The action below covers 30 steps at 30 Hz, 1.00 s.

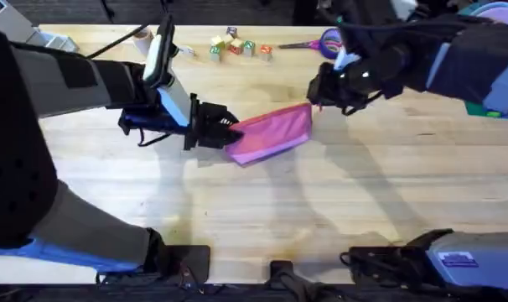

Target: Unzip the bag, pick up the pens from the table one at a time and place them inside, then zip the bag closed.

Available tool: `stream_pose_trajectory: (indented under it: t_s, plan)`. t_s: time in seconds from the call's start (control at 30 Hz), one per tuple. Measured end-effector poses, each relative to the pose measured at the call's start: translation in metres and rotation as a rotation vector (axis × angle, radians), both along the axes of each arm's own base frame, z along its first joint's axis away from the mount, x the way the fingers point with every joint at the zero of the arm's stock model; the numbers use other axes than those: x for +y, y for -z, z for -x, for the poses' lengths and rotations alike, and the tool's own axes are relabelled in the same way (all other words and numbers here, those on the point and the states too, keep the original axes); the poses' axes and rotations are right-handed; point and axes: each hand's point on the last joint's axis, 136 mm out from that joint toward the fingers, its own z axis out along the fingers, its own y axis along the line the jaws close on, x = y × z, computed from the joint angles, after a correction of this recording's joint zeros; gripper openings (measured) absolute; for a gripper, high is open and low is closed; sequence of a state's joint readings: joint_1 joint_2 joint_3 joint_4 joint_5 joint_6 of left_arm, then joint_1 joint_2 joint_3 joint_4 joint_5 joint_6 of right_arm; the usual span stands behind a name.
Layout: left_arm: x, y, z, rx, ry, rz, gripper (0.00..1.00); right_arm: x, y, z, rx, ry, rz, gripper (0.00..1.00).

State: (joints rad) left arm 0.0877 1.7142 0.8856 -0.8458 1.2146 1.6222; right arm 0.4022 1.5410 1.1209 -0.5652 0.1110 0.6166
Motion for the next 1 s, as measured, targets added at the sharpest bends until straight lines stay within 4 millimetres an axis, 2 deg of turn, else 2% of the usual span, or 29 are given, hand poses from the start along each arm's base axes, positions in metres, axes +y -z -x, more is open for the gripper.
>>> stream_pose_trajectory:
  t_s: [0.2,0.33,0.5,0.83,0.87,0.93,0.97,1.0]
  plan:
    - [-0.004,-0.003,0.0,-0.011,0.009,0.017,0.046,-0.012,0.002,-0.004,0.031,0.025,-0.07,0.031]
    - [-0.004,-0.002,0.0,-0.011,0.01,0.015,0.042,-0.016,0.018,-0.006,0.033,0.033,-0.092,0.032]
    - [-0.004,-0.002,0.0,-0.011,0.01,0.011,0.043,-0.018,0.048,-0.007,0.03,0.042,-0.103,0.031]
    - [-0.003,-0.001,0.0,-0.013,0.011,0.007,0.043,-0.016,0.051,-0.01,0.014,0.048,-0.118,0.039]
    - [-0.003,-0.001,0.0,-0.01,0.011,0.004,0.043,-0.018,0.05,-0.011,0.008,0.054,-0.106,0.15]
    - [-0.001,0.001,0.002,0.008,0.006,-0.008,0.043,-0.038,0.053,-0.015,-0.013,0.096,-0.041,0.444]
    - [0.003,0.003,0.001,0.008,-0.004,-0.018,0.043,-0.067,0.054,-0.016,-0.024,0.146,0.045,0.875]
    - [0.003,0.003,0.001,0.009,-0.004,-0.019,0.043,-0.072,0.053,-0.015,-0.03,0.145,0.067,0.962]
